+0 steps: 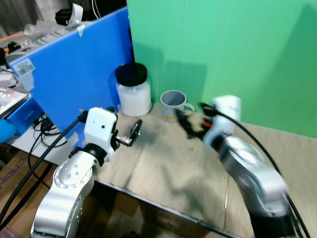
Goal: Setting the table
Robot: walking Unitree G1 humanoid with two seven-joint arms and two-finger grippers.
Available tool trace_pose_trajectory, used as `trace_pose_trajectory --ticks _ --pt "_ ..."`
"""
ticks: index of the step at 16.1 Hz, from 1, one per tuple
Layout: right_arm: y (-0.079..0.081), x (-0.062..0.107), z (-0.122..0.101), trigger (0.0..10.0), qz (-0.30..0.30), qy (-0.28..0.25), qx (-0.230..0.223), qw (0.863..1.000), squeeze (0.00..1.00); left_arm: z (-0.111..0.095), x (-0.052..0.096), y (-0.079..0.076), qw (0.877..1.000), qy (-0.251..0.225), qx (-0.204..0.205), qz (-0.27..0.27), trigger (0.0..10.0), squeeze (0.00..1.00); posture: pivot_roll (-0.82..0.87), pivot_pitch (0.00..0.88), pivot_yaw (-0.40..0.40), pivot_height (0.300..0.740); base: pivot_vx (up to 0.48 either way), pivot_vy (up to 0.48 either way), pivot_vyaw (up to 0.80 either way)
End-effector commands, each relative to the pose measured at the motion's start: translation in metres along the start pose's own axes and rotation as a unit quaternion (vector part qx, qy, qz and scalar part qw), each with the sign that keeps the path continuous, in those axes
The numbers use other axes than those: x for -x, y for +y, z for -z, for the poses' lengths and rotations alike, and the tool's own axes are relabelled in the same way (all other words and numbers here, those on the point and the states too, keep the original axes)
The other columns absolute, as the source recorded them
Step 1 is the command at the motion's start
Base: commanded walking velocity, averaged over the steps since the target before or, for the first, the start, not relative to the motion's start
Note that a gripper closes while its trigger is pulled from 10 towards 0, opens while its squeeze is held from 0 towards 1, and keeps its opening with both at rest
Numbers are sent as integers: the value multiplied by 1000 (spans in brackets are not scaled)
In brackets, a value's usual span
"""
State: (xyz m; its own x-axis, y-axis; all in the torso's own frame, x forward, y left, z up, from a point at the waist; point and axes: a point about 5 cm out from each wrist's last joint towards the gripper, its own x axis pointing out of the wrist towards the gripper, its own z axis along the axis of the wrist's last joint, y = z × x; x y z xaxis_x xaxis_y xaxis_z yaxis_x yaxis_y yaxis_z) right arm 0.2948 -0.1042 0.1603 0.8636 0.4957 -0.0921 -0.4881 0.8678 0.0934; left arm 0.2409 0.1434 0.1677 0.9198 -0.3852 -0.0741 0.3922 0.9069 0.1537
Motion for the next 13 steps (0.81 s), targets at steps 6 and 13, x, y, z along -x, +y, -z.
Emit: trace_pose_trajectory --ticks 6,13 --pt "-25 -48 12 10000 -34 31 66 997 1000 0 2 -17 992 19 3 124 10000 0 130 0 75 740 0 0 0" --pt "-55 -67 12 10000 32 52 82 995 1000 0 9 -27 984 25 49 168 10000 1000 131 0 75 740 0 0 0"
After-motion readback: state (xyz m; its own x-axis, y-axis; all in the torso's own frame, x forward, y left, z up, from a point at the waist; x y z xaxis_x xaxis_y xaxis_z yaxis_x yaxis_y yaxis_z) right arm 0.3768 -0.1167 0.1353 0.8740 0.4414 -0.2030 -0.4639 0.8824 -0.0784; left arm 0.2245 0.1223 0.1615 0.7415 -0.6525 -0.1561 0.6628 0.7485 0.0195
